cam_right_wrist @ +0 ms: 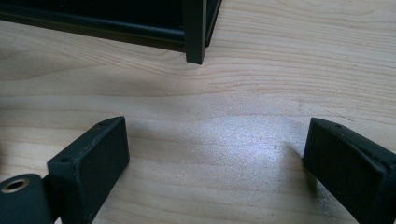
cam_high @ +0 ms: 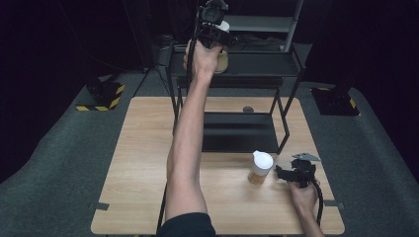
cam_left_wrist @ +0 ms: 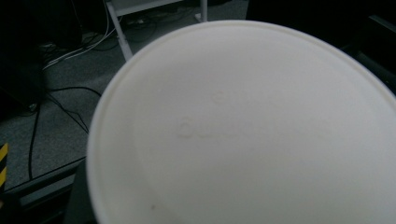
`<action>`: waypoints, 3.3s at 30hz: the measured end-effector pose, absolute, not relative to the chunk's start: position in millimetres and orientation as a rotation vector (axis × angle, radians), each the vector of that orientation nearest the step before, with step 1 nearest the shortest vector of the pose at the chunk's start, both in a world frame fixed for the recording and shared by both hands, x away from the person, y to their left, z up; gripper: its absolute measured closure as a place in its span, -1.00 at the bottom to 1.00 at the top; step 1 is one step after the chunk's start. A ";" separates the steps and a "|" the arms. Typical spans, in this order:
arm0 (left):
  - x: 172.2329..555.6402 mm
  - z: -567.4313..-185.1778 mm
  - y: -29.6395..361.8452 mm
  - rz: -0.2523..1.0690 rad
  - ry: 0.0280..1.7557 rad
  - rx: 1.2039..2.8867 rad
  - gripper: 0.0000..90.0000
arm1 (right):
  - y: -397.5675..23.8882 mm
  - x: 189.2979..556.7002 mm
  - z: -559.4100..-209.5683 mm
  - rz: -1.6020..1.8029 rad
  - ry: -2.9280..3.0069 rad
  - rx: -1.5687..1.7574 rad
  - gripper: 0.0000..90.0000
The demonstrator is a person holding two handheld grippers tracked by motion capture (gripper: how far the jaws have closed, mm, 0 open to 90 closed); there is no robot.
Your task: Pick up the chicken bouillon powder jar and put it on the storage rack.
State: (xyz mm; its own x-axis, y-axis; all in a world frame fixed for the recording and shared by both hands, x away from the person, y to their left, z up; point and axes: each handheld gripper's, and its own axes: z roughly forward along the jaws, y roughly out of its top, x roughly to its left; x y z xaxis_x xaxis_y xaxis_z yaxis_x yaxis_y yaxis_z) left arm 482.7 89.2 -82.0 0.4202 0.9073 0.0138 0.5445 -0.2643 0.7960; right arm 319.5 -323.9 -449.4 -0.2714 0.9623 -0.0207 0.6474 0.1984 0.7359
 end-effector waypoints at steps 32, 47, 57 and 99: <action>435.3 -97.0 112.3 0.654 1.140 1.915 -0.92 | -323.6 319.6 -449.1 0.857 1.994 1.500 -0.86; 411.1 -111.2 133.0 0.640 1.110 1.928 -0.90 | -323.3 319.5 -449.2 0.858 1.991 1.503 -0.86; 406.1 -126.8 143.6 0.615 1.106 1.925 -0.90 | -323.3 319.5 -449.2 0.858 1.991 1.503 -0.86; 380.7 -191.4 158.4 0.586 1.061 1.961 -0.89 | -323.4 319.5 -449.3 0.858 1.991 1.500 -0.86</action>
